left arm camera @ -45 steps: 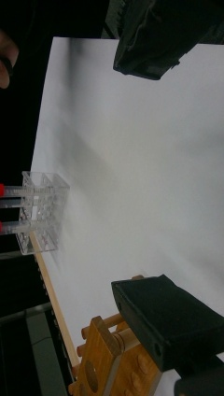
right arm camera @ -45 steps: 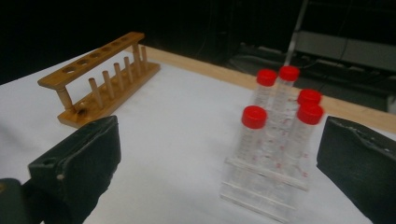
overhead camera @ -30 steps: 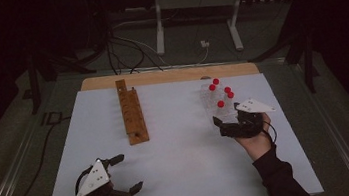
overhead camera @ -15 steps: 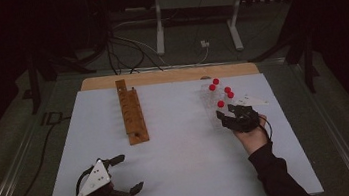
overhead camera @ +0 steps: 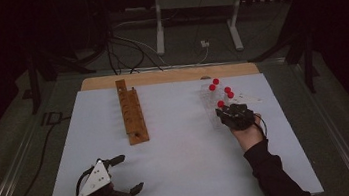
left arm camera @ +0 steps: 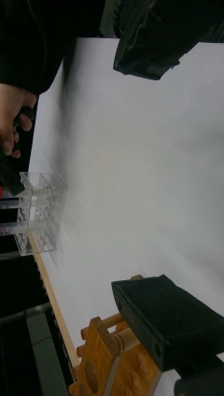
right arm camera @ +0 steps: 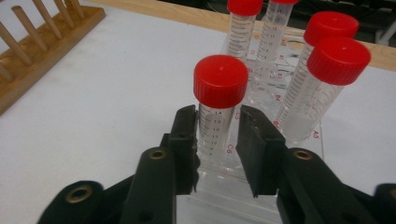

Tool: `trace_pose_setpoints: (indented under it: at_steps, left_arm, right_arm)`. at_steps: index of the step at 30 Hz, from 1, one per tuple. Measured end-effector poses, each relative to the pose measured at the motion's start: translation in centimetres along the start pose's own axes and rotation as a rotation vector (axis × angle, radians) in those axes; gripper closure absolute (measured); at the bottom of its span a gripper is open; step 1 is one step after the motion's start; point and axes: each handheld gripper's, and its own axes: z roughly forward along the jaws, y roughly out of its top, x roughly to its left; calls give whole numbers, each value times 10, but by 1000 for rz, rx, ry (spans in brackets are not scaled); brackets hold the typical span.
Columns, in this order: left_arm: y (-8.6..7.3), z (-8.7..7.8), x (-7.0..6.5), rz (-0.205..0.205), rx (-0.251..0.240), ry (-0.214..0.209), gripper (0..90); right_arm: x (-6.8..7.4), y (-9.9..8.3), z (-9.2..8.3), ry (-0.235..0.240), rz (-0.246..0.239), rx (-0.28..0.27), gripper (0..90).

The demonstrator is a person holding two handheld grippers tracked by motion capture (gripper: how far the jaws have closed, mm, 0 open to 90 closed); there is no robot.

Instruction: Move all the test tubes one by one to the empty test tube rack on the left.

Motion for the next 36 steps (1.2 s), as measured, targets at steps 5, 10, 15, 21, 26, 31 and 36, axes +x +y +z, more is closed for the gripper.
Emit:
trace_pose_setpoints:
  at_steps: [5,10,15,21,26,31,36]
  left_arm:
    - [0,0,0,3,6,-4,4]
    - [0,1,0,1,12,-7,4]
    - [0,1,0,-2,16,-11,4]
    - [0,2,1,-8,17,-11,4]
    - [1,2,0,-9,17,-12,4]
    - [5,2,0,-6,10,-5,3]
    - [12,4,-1,-36,26,-40,4]
  right_arm:
    - [4,-1,4,-6,-15,7,735]
    - [5,0,5,-12,-26,8,747]
    - [6,1,1,-19,-40,-16,749]
    - [6,13,-15,-11,-47,-65,749]
    - [7,21,-27,-7,-55,-96,749]
    - [10,27,-41,-6,-65,-132,749]
    - [16,34,-54,29,-81,-159,749]
